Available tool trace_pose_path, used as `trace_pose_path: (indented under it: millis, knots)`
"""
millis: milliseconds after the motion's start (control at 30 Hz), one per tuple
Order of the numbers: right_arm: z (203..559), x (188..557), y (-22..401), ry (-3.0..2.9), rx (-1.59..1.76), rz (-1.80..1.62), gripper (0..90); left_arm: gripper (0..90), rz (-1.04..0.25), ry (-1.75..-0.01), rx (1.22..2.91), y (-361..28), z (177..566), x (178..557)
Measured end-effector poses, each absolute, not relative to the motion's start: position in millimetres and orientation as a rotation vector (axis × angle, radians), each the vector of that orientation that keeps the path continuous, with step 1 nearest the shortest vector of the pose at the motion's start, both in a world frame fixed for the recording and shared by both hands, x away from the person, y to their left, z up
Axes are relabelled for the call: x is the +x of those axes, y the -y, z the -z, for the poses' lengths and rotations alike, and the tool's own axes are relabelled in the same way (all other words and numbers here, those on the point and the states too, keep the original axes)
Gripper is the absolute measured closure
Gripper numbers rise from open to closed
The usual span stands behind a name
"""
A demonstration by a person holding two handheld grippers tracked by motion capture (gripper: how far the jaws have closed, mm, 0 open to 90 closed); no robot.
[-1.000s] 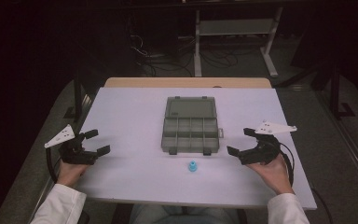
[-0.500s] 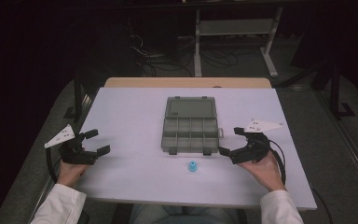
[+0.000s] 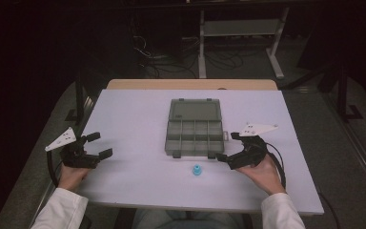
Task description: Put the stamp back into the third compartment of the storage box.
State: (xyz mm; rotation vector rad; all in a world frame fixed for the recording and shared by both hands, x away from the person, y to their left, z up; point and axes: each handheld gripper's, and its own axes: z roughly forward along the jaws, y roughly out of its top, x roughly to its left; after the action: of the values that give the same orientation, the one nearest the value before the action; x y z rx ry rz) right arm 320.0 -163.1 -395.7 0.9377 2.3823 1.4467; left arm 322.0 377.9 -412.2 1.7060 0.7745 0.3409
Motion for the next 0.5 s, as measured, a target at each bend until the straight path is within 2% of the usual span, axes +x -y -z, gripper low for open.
trace_pose_path:
  millis: [500]
  knots:
    - [400,322,143,-2.460,0.897,-1.422,0.0,0.0,-0.340,-0.774,1.709,-377,412,322]
